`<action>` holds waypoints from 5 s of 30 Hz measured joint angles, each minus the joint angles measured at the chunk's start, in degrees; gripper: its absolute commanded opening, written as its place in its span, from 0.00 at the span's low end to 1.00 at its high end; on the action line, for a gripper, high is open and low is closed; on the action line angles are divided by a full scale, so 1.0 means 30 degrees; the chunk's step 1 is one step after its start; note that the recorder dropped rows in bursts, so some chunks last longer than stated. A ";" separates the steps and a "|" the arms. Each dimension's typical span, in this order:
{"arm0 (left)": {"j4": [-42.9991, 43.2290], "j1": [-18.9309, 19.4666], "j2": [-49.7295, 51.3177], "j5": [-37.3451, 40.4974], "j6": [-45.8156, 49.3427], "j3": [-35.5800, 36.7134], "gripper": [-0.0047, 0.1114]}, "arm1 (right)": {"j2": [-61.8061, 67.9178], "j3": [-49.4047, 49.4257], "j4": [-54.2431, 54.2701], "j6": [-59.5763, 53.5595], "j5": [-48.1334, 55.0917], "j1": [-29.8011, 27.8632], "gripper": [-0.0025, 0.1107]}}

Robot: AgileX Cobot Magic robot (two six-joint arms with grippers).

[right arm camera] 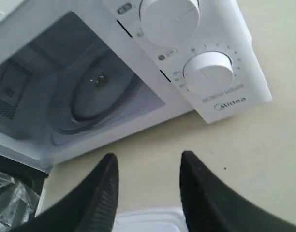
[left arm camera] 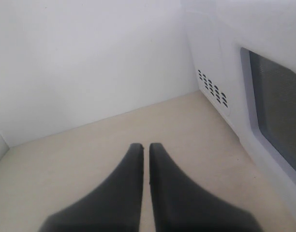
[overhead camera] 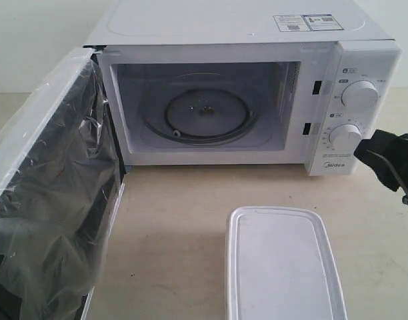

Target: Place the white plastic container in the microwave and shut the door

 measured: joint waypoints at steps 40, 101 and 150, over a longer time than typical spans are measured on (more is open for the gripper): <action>0.0000 0.0000 0.0000 0.0000 0.0000 0.0000 0.08 | 0.7168 -0.5675 2.6323 -3.2129 2.5856 -1.0685 0.34; 0.0000 0.0000 0.0000 0.0000 0.0000 0.0000 0.08 | 1.3209 -0.1228 2.8180 -3.6505 2.2932 -1.1045 0.34; 0.0000 0.0000 0.0000 0.0000 0.0000 0.0000 0.08 | 1.3513 -0.1228 2.8927 -3.7259 2.2648 -0.9883 0.02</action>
